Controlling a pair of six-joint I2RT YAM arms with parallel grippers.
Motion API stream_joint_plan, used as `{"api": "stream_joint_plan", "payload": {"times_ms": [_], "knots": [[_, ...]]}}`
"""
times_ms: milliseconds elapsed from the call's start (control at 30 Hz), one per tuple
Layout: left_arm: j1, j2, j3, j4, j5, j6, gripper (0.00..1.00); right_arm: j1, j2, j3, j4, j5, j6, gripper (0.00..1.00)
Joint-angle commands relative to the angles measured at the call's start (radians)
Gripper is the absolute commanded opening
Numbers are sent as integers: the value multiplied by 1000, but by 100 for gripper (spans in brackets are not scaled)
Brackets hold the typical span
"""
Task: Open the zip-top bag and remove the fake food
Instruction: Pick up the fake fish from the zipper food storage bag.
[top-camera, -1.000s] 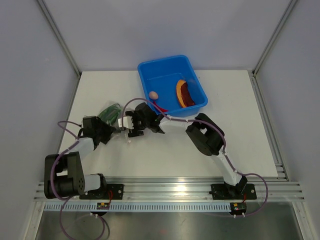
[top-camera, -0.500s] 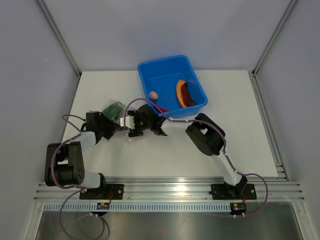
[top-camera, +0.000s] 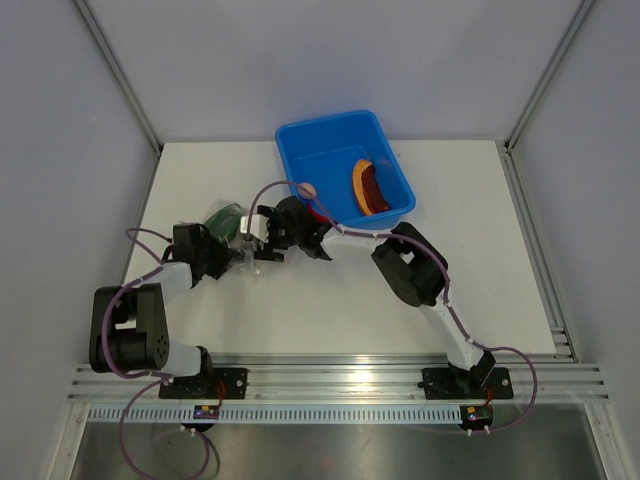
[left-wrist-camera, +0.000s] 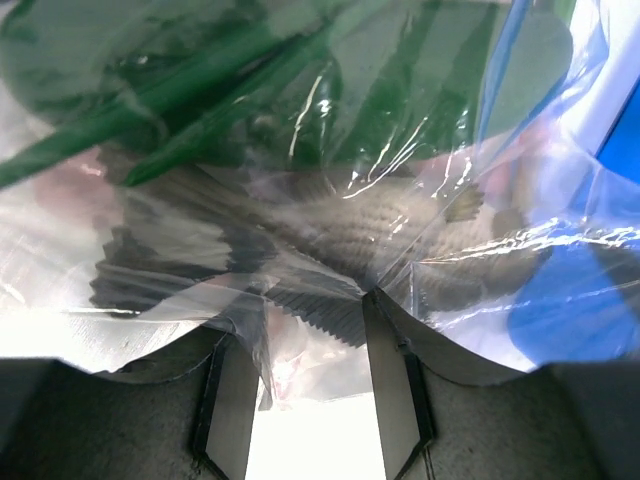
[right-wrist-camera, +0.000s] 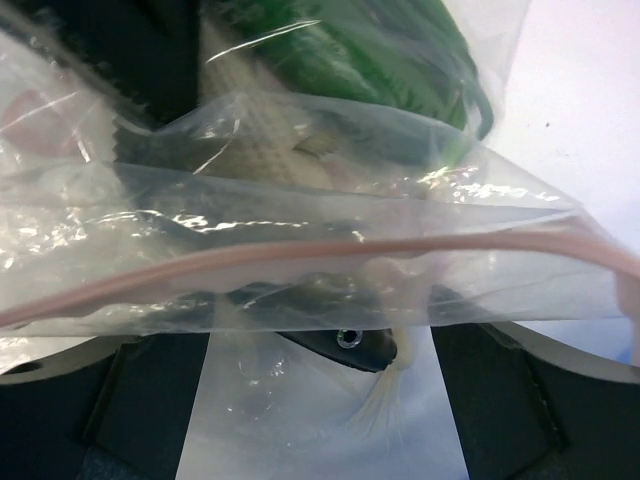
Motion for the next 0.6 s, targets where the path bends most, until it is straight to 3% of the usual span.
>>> {"api": "stream_joint_plan", "payload": {"times_ms": [0, 233, 333, 500, 567], "knots": [[-8, 2, 13, -30, -12, 30, 46, -26, 34, 108, -135, -65, 33, 95], [-10, 13, 18, -28, 8, 32, 46, -32, 115, 270, -391, -112, -26, 96], [-10, 13, 18, -27, 8, 32, 46, -30, 114, 278, -425, -121, -40, 88], [-8, 8, 27, -51, -4, 32, 46, -32, 75, 255, -439, -118, -47, 59], [-8, 5, 38, -67, -18, 35, 47, -30, 49, 211, -408, -111, -47, 54]]}}
